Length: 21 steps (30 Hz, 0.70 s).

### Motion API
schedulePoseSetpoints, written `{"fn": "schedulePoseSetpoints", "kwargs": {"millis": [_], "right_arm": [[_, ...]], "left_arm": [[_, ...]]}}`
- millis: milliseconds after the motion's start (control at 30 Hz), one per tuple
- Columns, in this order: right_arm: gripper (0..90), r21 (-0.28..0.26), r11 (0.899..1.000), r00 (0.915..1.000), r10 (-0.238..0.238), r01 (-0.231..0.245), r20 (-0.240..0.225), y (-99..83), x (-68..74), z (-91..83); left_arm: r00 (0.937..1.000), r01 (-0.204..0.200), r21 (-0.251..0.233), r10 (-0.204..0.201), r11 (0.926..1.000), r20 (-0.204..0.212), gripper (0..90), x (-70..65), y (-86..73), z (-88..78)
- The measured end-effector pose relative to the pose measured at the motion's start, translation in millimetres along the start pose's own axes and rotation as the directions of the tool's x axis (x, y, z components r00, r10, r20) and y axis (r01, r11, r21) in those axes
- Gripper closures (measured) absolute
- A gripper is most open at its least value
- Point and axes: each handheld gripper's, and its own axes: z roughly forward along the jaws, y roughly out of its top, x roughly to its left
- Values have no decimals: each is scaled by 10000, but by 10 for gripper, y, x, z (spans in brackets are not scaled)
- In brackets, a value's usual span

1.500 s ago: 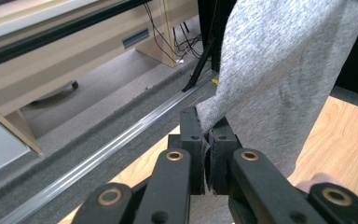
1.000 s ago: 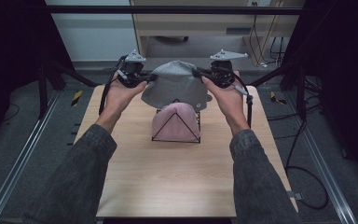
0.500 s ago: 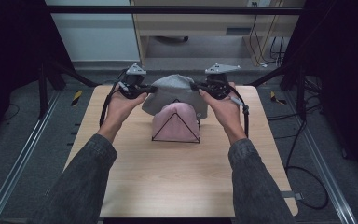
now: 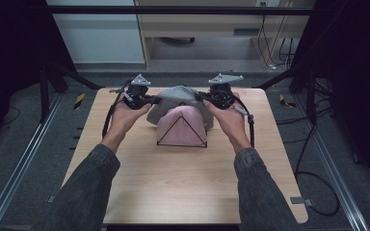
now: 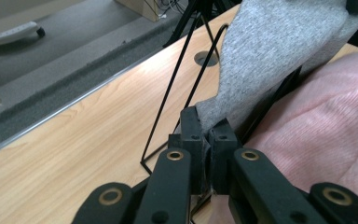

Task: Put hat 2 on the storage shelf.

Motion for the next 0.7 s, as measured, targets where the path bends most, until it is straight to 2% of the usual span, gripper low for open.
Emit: {"fn": "schedulePoseSetpoints", "kwargs": {"millis": [700], "right_arm": [[839,404,9990,9999,166,-165,-25,-122,-2,78]], "left_arm": [[9999,140,408,-144,9991,89,872,-1,-142,106]]}}
